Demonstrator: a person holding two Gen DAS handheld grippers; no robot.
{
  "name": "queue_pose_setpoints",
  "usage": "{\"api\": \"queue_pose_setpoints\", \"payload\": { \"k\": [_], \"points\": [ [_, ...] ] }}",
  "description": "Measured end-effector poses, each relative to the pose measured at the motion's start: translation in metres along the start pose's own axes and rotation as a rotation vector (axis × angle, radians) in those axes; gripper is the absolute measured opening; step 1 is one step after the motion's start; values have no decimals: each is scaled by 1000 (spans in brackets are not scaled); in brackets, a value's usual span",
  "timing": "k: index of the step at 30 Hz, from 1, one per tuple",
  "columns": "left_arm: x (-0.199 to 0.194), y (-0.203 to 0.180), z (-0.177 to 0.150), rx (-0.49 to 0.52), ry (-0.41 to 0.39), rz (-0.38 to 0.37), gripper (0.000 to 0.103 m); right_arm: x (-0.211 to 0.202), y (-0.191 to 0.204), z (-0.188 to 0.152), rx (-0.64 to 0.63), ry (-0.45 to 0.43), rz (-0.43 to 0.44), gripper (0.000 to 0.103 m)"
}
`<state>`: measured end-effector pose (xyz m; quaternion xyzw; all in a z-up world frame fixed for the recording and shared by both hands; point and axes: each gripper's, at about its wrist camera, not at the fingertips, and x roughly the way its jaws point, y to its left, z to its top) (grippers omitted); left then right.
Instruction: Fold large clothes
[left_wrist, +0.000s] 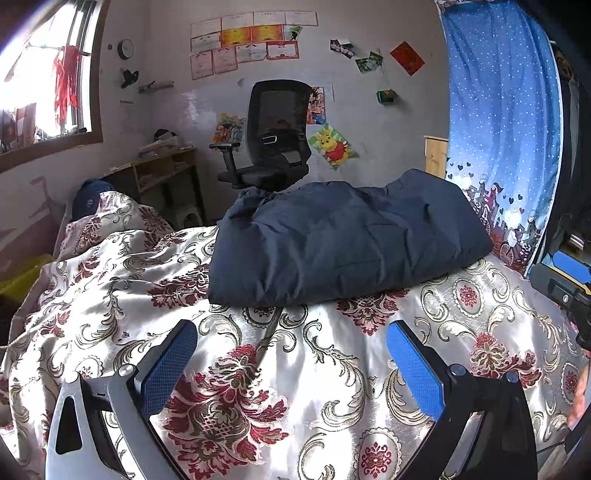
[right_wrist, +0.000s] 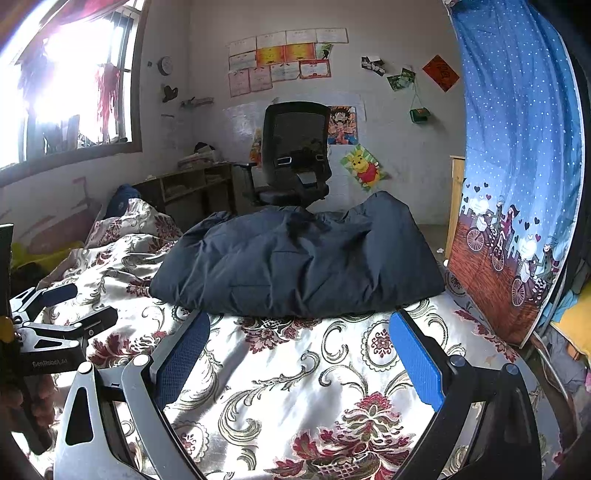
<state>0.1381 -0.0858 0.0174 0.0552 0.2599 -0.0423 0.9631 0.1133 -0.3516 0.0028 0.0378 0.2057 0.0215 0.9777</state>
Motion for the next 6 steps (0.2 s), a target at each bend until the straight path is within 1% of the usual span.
{"api": "queue_pose_setpoints", "payload": {
  "k": [6],
  "points": [
    [3, 3, -1, -16, 24, -5, 103, 3, -5, 0, -7, 12, 8, 95]
  ]
}}
